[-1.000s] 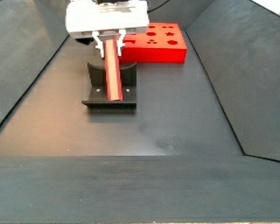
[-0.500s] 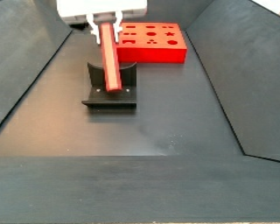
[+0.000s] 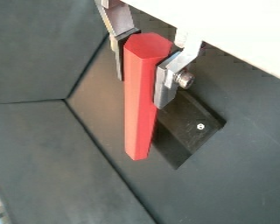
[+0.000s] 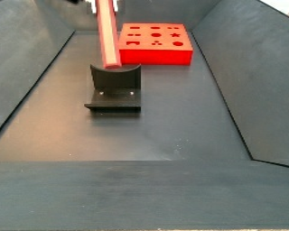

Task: Pick up the hexagon object. Move up. Place the hexagon object on the fixture. Regrasp the hexagon object. Move to above the board. Insert the hexagon object.
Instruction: Move to above the board.

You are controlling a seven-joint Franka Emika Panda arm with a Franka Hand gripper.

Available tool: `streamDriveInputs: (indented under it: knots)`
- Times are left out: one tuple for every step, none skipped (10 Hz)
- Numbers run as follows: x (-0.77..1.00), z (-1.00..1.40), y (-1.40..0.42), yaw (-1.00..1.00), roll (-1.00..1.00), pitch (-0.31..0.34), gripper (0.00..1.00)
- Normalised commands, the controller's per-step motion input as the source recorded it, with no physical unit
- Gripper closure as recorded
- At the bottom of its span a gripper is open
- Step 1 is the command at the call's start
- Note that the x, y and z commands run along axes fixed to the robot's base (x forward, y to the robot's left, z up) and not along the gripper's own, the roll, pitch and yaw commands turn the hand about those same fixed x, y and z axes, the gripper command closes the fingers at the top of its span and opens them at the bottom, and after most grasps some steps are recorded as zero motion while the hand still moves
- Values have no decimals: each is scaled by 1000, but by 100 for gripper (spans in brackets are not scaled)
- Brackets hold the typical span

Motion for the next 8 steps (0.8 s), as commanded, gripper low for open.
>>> streamDriveInputs:
  knots:
    - [16,1000,39,9,-48,32,100]
    - [14,1000,35,5,-53,40,100]
    - [9,1000,29,3,-54,63,100]
    - [12,972,19,9,-56,80,100]
    - [11,803,10,16,-57,98,100]
    - [11,688,4,24,-56,110,100]
    - [20,462,-6,38,-56,126,100]
    - [22,298,-12,49,-53,140,100]
